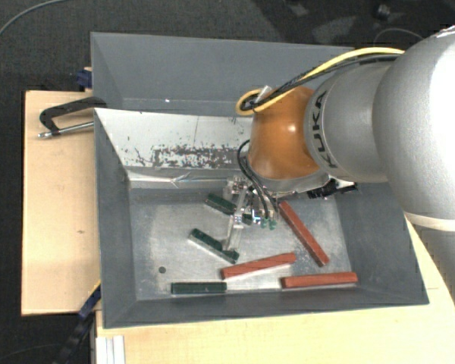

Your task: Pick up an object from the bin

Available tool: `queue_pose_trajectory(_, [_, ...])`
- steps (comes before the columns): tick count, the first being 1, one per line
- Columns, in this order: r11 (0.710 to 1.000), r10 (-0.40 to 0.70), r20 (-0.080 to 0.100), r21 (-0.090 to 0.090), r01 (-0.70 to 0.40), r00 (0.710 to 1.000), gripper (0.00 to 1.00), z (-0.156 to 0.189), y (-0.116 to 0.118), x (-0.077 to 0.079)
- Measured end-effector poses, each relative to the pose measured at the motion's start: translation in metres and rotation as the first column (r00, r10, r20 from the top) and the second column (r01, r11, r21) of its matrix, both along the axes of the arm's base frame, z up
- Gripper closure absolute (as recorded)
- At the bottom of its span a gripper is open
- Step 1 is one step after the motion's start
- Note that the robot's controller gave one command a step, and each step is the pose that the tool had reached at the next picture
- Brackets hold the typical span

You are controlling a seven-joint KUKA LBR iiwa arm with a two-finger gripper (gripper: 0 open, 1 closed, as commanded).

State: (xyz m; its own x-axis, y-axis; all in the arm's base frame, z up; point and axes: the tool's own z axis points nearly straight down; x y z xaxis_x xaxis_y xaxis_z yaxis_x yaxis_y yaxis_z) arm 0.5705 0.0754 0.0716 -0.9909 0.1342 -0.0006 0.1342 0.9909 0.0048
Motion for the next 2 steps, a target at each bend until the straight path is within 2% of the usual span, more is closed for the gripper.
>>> queue_pose_trajectory(1, [1.0,-0.006,0.0,-0.003,0.006,1.0,1.0,0.0,-0.005,0.001])
queue_pose_trajectory(2, [1.0,0.015,0.015,-0.004,-0.015,1.0,1.0,0.163,-0.031,-0.013])
